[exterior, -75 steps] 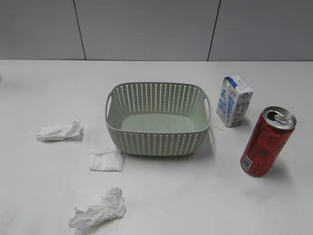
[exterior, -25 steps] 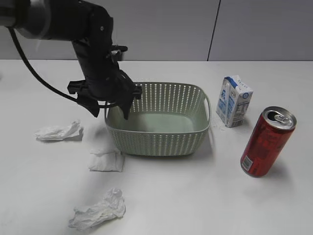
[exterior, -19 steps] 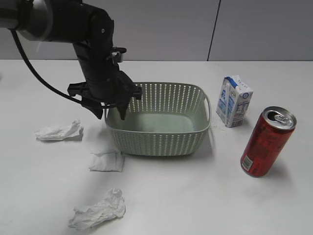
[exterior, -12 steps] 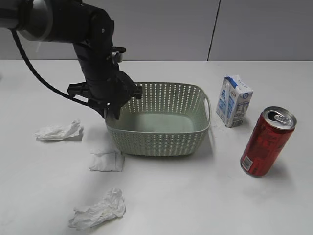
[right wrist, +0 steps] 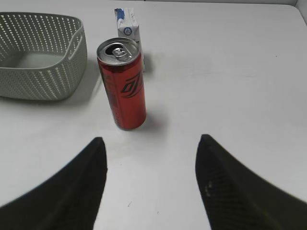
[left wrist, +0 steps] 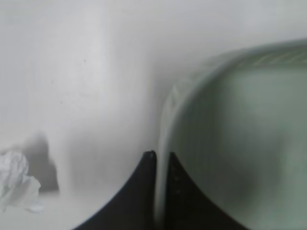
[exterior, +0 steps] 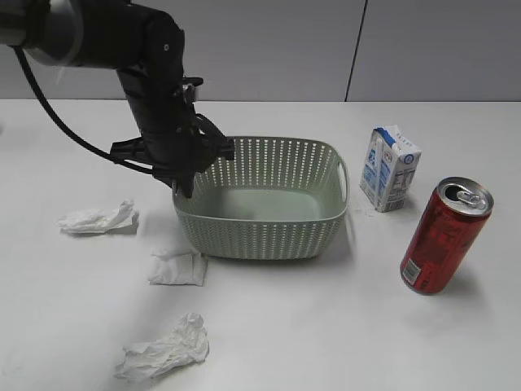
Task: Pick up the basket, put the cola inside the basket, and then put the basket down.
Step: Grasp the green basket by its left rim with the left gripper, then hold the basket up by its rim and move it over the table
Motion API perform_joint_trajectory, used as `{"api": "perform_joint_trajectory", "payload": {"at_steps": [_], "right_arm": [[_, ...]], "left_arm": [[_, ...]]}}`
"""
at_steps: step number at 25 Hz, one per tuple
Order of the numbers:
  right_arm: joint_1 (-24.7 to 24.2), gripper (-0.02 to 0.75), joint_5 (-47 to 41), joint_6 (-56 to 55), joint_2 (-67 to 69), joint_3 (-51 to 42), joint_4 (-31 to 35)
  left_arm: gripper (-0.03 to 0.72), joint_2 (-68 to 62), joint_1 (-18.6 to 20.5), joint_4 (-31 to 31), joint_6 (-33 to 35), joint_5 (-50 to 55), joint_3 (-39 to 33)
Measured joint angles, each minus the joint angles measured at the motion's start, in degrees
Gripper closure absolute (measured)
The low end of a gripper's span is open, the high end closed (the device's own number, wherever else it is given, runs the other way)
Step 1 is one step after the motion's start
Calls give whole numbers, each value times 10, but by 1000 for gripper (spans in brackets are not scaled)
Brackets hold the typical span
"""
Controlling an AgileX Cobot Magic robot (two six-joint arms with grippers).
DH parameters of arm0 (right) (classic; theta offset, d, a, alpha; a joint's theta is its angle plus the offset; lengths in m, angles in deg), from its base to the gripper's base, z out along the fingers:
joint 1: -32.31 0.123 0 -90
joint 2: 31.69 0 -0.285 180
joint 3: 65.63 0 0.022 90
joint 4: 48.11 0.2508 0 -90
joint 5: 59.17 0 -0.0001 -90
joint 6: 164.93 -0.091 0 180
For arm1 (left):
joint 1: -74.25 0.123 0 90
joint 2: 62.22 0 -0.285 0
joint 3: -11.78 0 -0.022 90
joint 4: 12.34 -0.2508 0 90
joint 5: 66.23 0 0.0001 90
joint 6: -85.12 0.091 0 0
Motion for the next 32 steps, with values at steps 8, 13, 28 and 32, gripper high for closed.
{"api": "perform_joint_trajectory", "payload": {"at_steps": [8, 13, 28, 32], "right_arm": [[0, 292, 0, 0, 0, 0, 0], [0, 292, 0, 0, 0, 0, 0], [0, 292, 0, 0, 61, 30, 16], [0, 286, -19, -7, 176, 83, 34]], "left_arm": [[686, 35, 3, 30, -1, 42, 0], [686, 94, 2, 39, -1, 60, 0], [686, 192, 2, 84, -1, -39, -227], [686, 207, 2, 80, -1, -67, -233]]}}
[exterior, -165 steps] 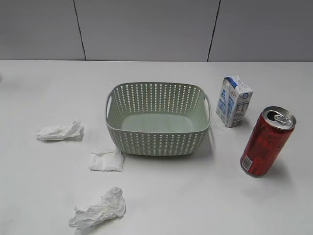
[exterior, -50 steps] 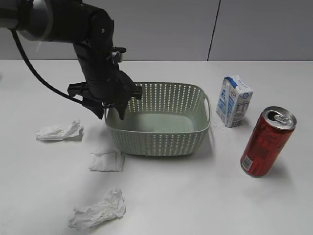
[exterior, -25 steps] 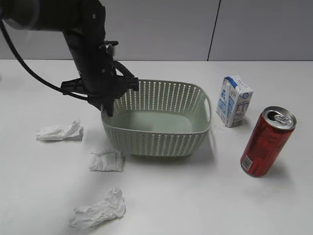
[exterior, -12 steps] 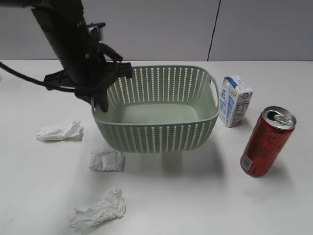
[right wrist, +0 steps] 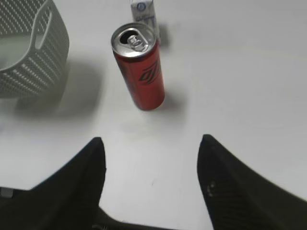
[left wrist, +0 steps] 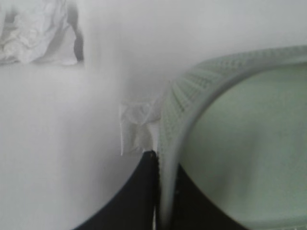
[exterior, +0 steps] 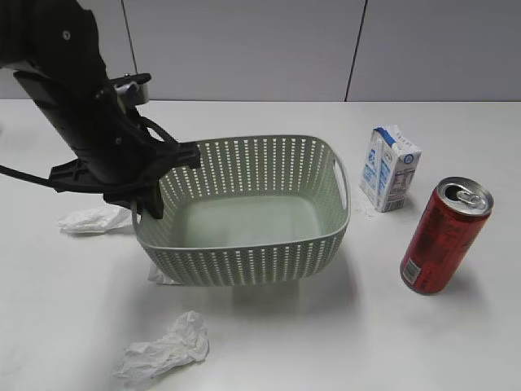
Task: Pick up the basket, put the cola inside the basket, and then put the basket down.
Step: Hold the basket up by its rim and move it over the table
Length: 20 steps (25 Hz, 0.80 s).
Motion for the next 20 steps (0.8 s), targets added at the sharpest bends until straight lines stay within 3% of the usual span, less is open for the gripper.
{"api": "perform_joint_trajectory", "payload": {"at_steps": [6, 20], "right_arm": [[0, 95, -8, 31, 196, 83, 62], [0, 72, 18, 71, 537, 223, 84]], "left_arm": [[686, 3, 0, -1, 14, -5, 0], [686, 3, 0, -28, 17, -11, 0]]}}
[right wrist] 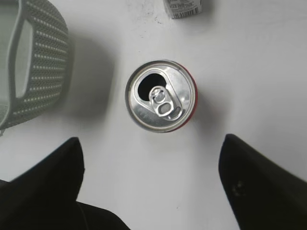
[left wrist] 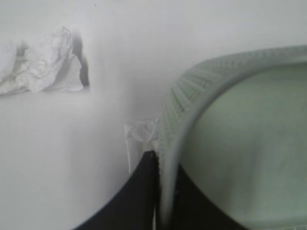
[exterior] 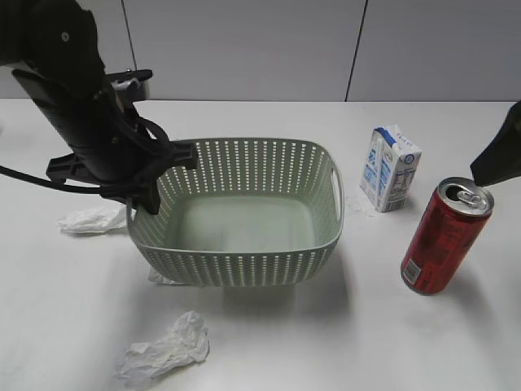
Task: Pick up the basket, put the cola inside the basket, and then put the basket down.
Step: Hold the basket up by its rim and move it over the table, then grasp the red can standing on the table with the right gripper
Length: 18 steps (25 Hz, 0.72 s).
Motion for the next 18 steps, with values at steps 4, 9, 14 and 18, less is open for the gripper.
{"api": "perform_joint_trajectory", "payload": {"at_steps": [4, 9, 14, 18], "right_arm": [[0, 72, 9, 0, 51, 18, 1], [14, 71, 34, -8, 83, 21, -23], [80, 71, 66, -69, 104, 24, -104], [100, 71, 76, -115, 119, 26, -116]], "left_arm": [[686, 0, 0, 0, 0, -1, 0], [686, 0, 0, -1, 0, -5, 0], [686, 0, 0, -1, 0, -9, 0], [686, 0, 0, -1, 0, -9, 0]]}}
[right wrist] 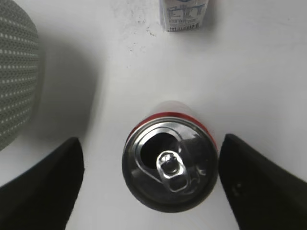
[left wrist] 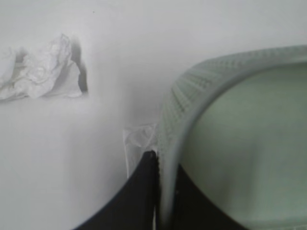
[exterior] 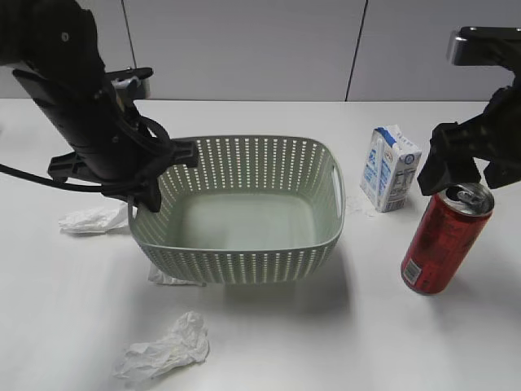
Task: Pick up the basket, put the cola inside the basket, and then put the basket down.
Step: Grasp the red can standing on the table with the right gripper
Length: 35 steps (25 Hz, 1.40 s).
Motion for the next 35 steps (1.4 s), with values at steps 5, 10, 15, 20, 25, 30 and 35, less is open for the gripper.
{"api": "perform_joint_trajectory", "payload": {"at_steps": [5, 10, 15, 20, 25, 30, 35], "right_arm": [[1, 71, 0, -48, 2, 0, -38], [1, 73, -3, -56, 11, 0, -18], [1, 83, -3, -56, 40, 0, -13], [1, 125, -3, -57, 69, 0, -13], [1, 218, -4, -58, 78, 1, -13], [1, 231, -6, -59, 80, 3, -12], [1, 231, -57, -37, 80, 39, -12]], "left_arm": [[686, 0, 0, -7, 0, 1, 0], [686, 0, 0, -11, 0, 2, 0], [686, 0, 0, -11, 0, 2, -1], [686, 0, 0, -11, 0, 3, -1], [686, 0, 0, -11, 0, 4, -1], [686, 0, 0, -11, 0, 4, -1], [686, 0, 0, -11, 0, 4, -1]]}}
